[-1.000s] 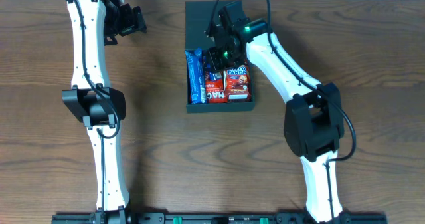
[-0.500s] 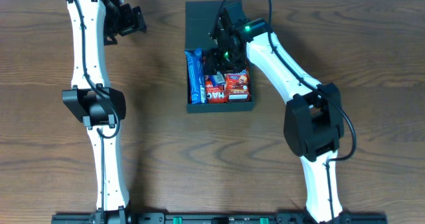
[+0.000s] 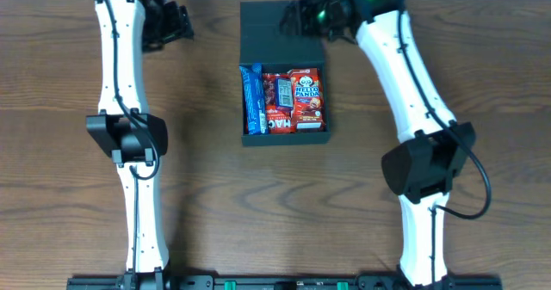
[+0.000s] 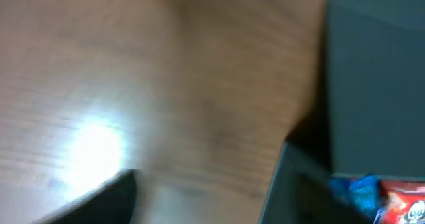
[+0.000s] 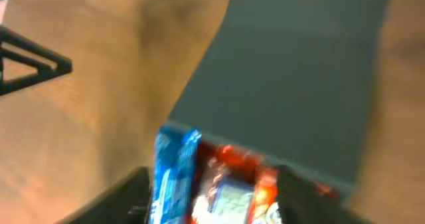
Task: Pack container
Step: 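Release the tin and raise the right gripper out of the box, then move both grippers to the box lid's back corners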
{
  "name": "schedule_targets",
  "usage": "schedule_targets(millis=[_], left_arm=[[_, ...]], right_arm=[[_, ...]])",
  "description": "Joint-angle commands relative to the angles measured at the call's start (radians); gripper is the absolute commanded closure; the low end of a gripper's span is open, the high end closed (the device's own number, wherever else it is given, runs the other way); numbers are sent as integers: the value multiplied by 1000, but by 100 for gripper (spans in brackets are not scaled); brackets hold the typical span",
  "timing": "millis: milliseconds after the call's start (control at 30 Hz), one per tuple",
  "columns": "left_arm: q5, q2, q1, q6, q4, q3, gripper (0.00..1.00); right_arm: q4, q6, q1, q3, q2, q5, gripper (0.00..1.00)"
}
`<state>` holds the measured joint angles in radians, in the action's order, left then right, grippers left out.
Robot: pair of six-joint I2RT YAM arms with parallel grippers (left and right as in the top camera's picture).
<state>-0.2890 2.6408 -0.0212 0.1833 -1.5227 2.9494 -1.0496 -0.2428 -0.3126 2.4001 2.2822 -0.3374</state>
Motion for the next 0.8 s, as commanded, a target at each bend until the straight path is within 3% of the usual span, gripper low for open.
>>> schedule_targets(millis=[0,33,267,467,767], left_arm=[[-46,-10,38,56,53,-47,83],[-46,-10,47,89,80,-75,94],[-288,-10,78,170,229,-285,94],[-319,-10,89,257,323,-407,94],[-341,-10,106,349,413,-469,94]], right_arm=[[42,12,59,-13,11,47,98],[61,12,79,-25,19,45,98],[115,12,180,-34,130,-119,98],[112,12,230,-34,241,-277,98],[71,12,235,-34,338,-311,99]])
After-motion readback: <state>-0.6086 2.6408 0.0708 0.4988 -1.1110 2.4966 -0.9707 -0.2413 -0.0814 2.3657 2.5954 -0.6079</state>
